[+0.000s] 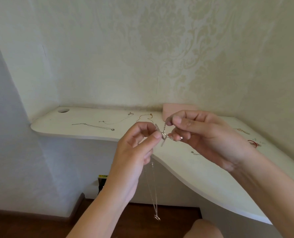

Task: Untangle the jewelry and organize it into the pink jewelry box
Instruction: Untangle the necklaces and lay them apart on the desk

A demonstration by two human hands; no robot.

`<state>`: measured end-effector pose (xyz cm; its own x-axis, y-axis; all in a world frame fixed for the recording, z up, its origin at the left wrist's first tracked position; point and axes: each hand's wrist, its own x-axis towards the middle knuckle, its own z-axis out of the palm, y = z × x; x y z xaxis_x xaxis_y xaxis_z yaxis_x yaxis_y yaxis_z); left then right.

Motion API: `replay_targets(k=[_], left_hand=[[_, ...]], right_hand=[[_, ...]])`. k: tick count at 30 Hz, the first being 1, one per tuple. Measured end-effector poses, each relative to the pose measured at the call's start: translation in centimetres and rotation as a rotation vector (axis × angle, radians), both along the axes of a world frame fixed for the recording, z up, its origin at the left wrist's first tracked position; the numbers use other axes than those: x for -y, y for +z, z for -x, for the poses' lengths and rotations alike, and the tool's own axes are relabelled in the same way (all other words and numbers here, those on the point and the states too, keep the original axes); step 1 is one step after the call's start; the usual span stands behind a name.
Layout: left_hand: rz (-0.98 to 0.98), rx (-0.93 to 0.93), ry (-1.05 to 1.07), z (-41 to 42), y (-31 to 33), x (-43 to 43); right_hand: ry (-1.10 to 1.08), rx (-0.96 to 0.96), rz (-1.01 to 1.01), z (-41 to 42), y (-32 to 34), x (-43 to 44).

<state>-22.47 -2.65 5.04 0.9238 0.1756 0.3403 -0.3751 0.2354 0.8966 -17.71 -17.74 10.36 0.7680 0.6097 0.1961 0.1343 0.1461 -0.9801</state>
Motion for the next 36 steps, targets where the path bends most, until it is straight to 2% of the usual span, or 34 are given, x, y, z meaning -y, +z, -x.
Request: replay_targets(k=[4,7,12,17,21,25,29,33,36], left_hand=[[0.19,-0.07,-0.113,0.1,-0.1,0.3],[0.352,-0.096,-0.119,0.0,0.1,0.1],[0.464,-0.17,-0.09,0.3,0.6,0.5],[0.379,-0.225,-0.087,0.2,0.6,0.5],[0.29,-0.181,-0.046,0.3,0.6,0.6],[0.449,-0.112,-0.127,-0.1,0.6,-0.2],[0.543,-0.115,-0.172,-0.3,0.6,-0.3],[0.478,-0.135,-0.146,-0.1,0.6,0.2],[0.35,-0.115,-0.15,0.2,0.7,0.6]], right_hand=[[0.022,-0.027,0.022,0.2,-0.1,-0.5],[0.02,-0.189,-0.058,-0.2,-0.2,-0.4],[0.114,-0.376,-0.095,0.0,-0.9,-0.4],[0.181,-0.36,-0.035,0.3,-1.5,-0.4],[0.048,-0.28,0.025,0.4,-1.4,-0.4],[0.008,-0.344,-0.108,0.6,-1.1,-0.3],[0.095,-0.459,-0.173,1.1,-1.9,-0.5],[0.168,-0.333,-0.02,2.0,-2.2,-0.7],[0.094,-0.225,0.051,2.1,-1.8,-0.8]])
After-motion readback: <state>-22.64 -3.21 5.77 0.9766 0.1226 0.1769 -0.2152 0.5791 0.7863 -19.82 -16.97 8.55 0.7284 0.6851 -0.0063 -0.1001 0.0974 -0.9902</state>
